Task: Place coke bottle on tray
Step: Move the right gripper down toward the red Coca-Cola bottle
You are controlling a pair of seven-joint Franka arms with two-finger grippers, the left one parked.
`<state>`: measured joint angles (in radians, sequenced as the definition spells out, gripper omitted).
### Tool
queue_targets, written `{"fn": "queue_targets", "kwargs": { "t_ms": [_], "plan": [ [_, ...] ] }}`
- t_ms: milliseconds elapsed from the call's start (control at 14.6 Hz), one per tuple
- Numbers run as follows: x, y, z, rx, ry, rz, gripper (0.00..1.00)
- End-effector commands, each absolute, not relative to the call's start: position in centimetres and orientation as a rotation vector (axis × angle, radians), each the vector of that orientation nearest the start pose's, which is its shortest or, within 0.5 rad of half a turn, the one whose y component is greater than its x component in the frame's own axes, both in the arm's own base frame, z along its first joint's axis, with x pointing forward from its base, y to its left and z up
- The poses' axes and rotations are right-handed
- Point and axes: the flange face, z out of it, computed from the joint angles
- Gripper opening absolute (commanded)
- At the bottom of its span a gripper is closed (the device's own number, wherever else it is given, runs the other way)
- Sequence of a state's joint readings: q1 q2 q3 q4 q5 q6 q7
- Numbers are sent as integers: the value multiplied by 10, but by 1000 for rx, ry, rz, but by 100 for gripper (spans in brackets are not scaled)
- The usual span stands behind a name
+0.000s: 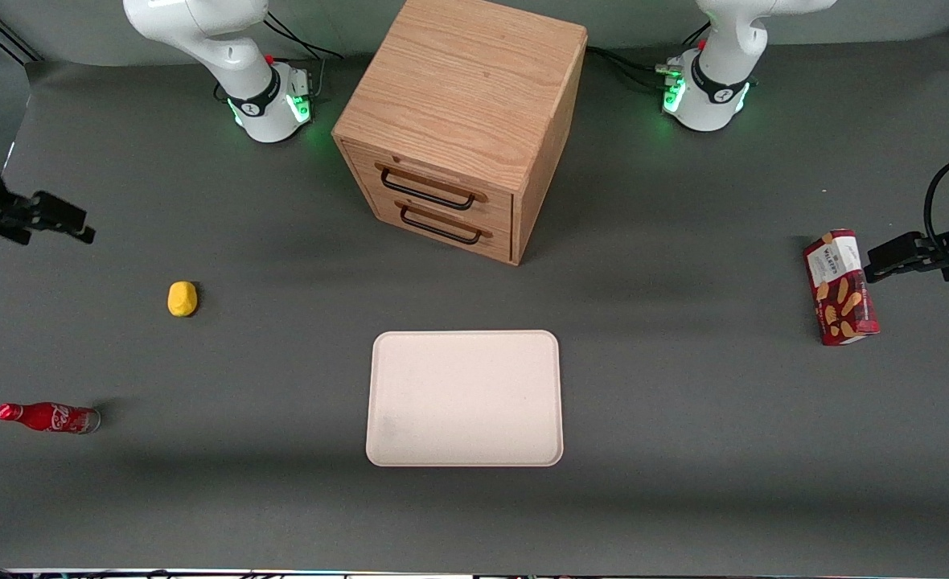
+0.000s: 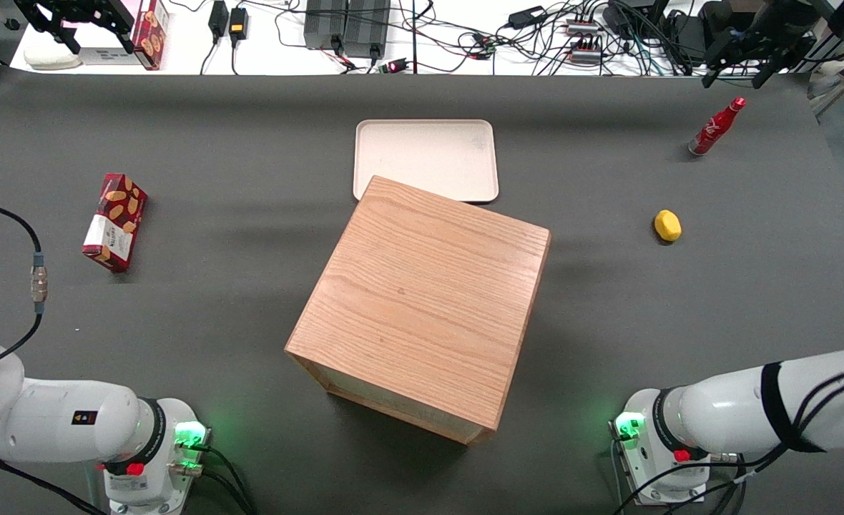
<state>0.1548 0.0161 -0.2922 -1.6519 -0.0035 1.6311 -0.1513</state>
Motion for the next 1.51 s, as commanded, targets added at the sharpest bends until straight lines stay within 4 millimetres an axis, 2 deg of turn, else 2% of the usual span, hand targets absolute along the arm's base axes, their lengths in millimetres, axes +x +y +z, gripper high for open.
{"fn": "queue_targets", "kwargs": {
  "t_ms": [0,137,275,412,550,687,893,1031,1305,1443],
  "plan": [
    [609,-113,562,-3208,-119,100,100],
    [638,-141,540,-3218,-202,49,100],
    [658,-171,508,-3204,-238,-9,100],
    [679,-198,487,-3207,-293,-74,100],
    [699,-210,466,-3168,-357,-109,100],
    [704,-233,445,-3156,-359,-109,100],
    [716,-246,416,-3179,-426,-108,100],
    [718,-262,395,-3171,-435,-152,100],
    [724,-270,363,-3175,-434,-170,100],
    [727,-274,353,-3183,-503,-188,100]
  ]
}}
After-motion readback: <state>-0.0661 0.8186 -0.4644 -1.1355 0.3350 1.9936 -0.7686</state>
